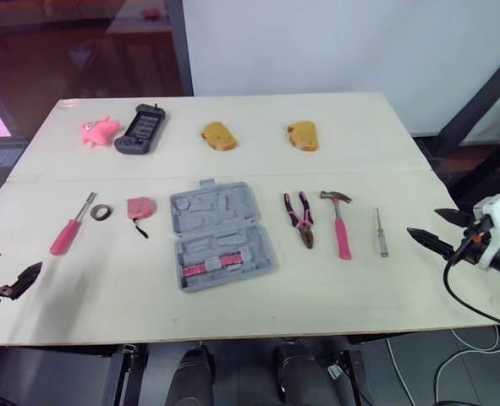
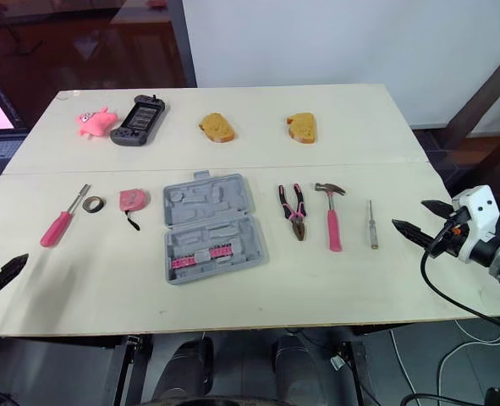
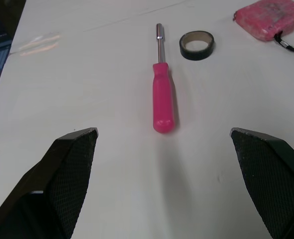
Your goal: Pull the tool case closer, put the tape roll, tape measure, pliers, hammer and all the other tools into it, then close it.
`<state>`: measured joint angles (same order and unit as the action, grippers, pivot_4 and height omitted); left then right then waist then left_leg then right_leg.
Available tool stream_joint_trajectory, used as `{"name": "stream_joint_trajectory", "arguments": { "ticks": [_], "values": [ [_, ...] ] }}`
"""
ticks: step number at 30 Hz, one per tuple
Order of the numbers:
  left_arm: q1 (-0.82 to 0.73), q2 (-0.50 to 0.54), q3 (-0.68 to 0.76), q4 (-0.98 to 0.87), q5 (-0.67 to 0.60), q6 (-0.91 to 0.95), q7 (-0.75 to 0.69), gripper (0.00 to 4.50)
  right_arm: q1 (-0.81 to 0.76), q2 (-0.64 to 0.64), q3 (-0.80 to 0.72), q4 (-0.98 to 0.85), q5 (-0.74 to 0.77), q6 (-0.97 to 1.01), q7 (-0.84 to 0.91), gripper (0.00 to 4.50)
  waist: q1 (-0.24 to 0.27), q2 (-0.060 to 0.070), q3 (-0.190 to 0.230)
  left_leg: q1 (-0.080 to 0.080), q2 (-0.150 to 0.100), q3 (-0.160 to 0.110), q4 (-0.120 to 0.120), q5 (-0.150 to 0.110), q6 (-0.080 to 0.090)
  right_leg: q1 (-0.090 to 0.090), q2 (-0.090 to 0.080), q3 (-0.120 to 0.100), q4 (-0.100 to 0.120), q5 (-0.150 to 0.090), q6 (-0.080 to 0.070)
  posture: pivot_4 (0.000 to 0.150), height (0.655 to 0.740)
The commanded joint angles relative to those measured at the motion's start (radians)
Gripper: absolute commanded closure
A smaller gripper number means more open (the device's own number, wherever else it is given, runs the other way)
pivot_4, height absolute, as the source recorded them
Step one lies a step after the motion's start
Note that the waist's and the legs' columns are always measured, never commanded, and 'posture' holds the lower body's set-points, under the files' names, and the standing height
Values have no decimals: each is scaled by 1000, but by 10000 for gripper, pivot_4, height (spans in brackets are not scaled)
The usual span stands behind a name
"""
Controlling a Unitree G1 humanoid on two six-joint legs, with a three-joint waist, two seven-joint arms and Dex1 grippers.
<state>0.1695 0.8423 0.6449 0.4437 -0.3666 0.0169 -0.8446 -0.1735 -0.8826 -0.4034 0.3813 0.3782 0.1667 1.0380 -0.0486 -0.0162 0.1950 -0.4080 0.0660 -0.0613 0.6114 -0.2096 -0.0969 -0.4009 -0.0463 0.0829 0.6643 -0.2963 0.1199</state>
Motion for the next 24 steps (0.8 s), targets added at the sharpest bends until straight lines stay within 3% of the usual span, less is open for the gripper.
{"name": "stream_joint_trajectory", "arguments": {
  "ticks": [1, 10, 13, 18, 24],
  "values": [
    [46, 14, 60, -81, -56, 21, -42, 0, -20, -8, -22, -4, 16, -20, 3, 110, 0, 0, 0, 0, 0, 0, 0, 0, 0, 0, 0, 0, 0, 0, 0, 1500, 7400],
    [63, -5, 57, -212, -96, 121, -10, 0, -59, -4, 3, -21, 12, -9, 2, 110, 4, 0, 0, 0, 0, 0, 1, 0, 0, 1, 0, 0, 0, 0, 0, 1500, 7400],
    [57, 7, 32, -256, -79, 143, -12, 0, -100, -17, 39, -73, 17, 98, -23, 110, 1, 0, 0, 0, 0, 0, 1, 0, 0, 0, 0, 0, 0, 0, 0, 1500, 7400],
    [-10, 69, -64, -338, -67, 203, -65, 0, -176, -31, 103, -276, 140, 333, 51, 110, 3, 0, 0, 0, 0, 0, 0, 0, 0, 0, 0, 0, 1, 0, 0, 1500, 7400],
    [-81, 132, -231, -427, -28, 139, -235, 0, -324, -27, 311, -342, 59, 385, 94, 110, 4, 0, 0, -1, 0, 0, 0, 0, 0, 0, 0, 0, -1, 0, 0, 1500, 7400]
  ]
}}
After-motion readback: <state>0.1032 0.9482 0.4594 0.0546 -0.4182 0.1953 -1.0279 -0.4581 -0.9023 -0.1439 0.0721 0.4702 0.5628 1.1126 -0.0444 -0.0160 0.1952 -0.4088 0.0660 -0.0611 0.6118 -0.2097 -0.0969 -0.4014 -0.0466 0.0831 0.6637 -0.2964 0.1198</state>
